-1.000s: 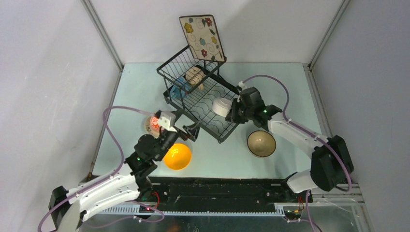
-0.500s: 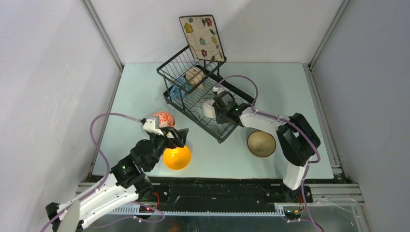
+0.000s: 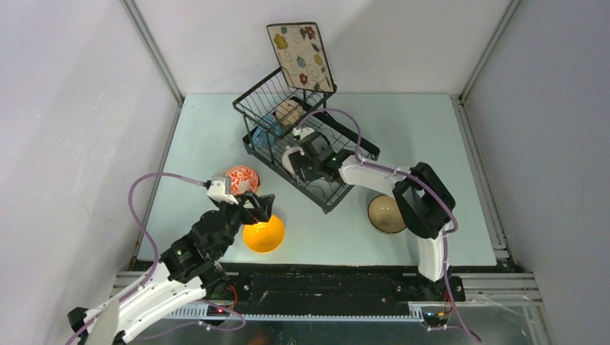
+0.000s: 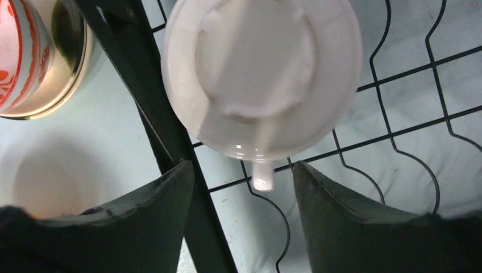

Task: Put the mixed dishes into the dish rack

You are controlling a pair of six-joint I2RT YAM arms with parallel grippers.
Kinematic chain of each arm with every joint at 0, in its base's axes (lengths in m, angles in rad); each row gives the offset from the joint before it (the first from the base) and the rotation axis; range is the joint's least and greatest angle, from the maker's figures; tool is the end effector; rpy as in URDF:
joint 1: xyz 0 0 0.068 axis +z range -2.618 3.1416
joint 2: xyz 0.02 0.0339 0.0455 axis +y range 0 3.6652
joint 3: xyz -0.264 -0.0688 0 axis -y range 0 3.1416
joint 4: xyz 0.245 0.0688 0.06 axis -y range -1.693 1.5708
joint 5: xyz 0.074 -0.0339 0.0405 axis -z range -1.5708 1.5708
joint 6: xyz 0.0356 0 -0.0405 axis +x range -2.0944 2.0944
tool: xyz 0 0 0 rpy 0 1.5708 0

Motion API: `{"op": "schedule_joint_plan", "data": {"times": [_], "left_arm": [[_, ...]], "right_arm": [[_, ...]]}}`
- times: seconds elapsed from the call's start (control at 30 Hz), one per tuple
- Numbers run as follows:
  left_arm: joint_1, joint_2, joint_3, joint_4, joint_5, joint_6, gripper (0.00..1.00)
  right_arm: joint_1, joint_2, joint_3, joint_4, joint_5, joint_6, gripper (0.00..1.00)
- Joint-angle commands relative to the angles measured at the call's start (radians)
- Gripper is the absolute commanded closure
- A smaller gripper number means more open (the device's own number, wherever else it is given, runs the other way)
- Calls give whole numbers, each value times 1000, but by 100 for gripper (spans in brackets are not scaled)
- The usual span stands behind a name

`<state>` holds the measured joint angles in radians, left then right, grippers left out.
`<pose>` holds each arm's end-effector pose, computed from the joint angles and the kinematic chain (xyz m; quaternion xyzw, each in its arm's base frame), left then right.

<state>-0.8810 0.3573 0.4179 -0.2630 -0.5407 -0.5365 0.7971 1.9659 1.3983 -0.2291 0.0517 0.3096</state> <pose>0.0879 -0.0778 0.2595 -0.0383 0.7647 -0.2393 0.5971 0.3067 0.3113 0.1977 -0.2139 0.9007 0.1779 0.3336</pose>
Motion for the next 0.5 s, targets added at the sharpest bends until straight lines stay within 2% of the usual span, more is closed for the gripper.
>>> {"op": "schedule_joint_plan", "data": {"times": [0.0, 0.13, 0.3, 0.47], "left_arm": [[7, 8, -8, -18, 6, -42, 0], [10, 29, -16, -33, -21, -103, 0], [16, 65, -27, -71, -27, -197, 0], [34, 69, -30, -208, -100, -335, 1]], "right_arm": [[7, -24, 27, -18, 0, -3, 27], [1, -51, 20, -53, 28, 1, 25], [0, -151, -70, -14, 38, -7, 29], [-8, -237, -152, 19, 74, 8, 30]]}}
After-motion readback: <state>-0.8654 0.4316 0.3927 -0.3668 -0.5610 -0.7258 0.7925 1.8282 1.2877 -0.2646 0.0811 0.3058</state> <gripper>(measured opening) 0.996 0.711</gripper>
